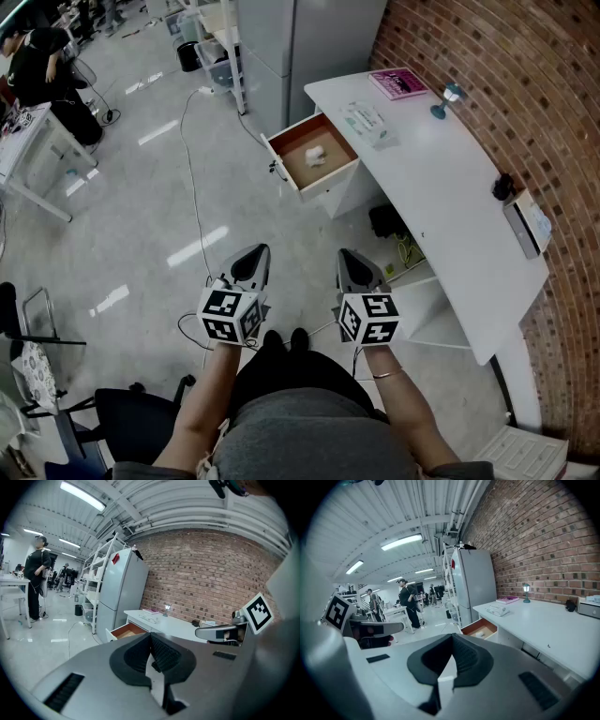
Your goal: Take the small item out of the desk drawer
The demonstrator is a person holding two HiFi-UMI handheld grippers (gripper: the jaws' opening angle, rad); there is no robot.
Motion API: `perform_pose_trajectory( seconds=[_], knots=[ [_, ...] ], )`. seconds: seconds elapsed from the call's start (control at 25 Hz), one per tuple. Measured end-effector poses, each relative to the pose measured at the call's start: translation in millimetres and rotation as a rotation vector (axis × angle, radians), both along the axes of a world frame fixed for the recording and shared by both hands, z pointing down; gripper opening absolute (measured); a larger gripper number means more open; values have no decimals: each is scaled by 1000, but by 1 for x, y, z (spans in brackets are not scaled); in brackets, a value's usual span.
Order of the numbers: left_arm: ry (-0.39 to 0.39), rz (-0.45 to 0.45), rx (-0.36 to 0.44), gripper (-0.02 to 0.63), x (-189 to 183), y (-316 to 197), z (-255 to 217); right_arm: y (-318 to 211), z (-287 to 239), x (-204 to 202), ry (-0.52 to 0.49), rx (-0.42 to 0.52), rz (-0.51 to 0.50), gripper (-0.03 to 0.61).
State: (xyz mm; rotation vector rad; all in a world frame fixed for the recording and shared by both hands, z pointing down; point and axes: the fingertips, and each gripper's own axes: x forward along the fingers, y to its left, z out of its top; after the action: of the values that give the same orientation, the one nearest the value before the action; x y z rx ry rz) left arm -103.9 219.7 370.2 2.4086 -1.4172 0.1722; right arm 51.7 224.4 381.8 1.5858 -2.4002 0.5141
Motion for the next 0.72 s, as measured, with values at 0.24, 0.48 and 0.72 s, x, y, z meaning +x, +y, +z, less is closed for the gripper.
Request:
perform_pose_trajectory(
  seconds=[0.24,0.48,0.72],
  knots=[
    [-10,-45,-7,21,-1,0,4,0,-1,15,-14,14,15,2],
    [-35,-56,13,25,8,-3,2,0,-2,31,-36,34,17,3],
    [-11,-69,15,47,14,-6,-3,1,-1,40,-48,33,20,5]
  ],
)
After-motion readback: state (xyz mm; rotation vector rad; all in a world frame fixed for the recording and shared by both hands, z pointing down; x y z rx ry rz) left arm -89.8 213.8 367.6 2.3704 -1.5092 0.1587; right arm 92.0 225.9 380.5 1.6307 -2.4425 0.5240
